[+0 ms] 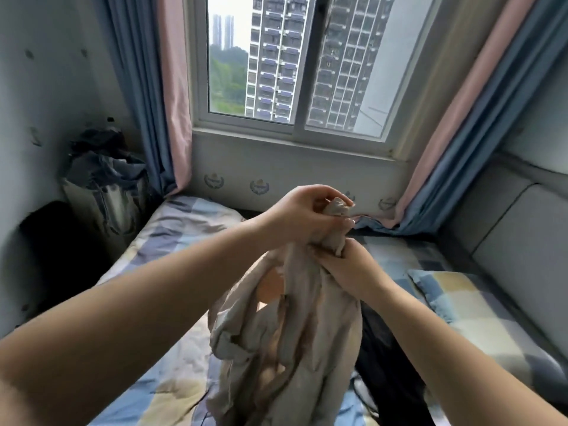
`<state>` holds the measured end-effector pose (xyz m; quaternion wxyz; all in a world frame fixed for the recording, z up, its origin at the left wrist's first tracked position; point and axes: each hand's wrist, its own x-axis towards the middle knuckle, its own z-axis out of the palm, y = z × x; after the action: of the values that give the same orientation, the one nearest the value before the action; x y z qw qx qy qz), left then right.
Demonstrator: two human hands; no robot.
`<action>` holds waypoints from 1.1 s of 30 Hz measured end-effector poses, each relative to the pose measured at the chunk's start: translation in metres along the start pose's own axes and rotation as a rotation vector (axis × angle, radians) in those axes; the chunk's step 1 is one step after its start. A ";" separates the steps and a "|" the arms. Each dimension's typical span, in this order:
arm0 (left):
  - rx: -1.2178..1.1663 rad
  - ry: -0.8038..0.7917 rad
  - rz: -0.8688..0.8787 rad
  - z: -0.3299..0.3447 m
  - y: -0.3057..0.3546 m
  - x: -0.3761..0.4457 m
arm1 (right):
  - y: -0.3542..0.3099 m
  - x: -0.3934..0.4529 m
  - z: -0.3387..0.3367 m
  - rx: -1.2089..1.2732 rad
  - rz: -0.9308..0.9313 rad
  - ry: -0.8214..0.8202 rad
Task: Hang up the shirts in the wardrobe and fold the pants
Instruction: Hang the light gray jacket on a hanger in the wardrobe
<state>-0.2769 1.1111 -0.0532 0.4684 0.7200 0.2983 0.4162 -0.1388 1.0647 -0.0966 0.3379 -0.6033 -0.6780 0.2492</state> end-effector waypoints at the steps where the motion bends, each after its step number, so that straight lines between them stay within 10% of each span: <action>1: 0.008 -0.017 -0.023 0.001 0.003 0.001 | -0.001 -0.007 -0.004 0.069 0.013 0.012; 16: -0.039 0.105 -0.224 0.000 -0.054 -0.092 | -0.023 -0.114 -0.034 0.379 0.049 0.747; 28: -0.580 -0.486 -0.962 0.115 -0.039 -0.192 | -0.021 -0.257 -0.051 0.053 0.200 1.093; 33: -0.649 -0.628 -0.923 0.191 -0.030 -0.219 | -0.020 -0.344 -0.077 -0.012 0.257 1.211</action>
<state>-0.2141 0.8615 -0.1916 0.8581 0.4270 0.2849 0.0105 -0.0784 0.7168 -0.0860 0.6268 -0.7162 -0.2892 -0.1026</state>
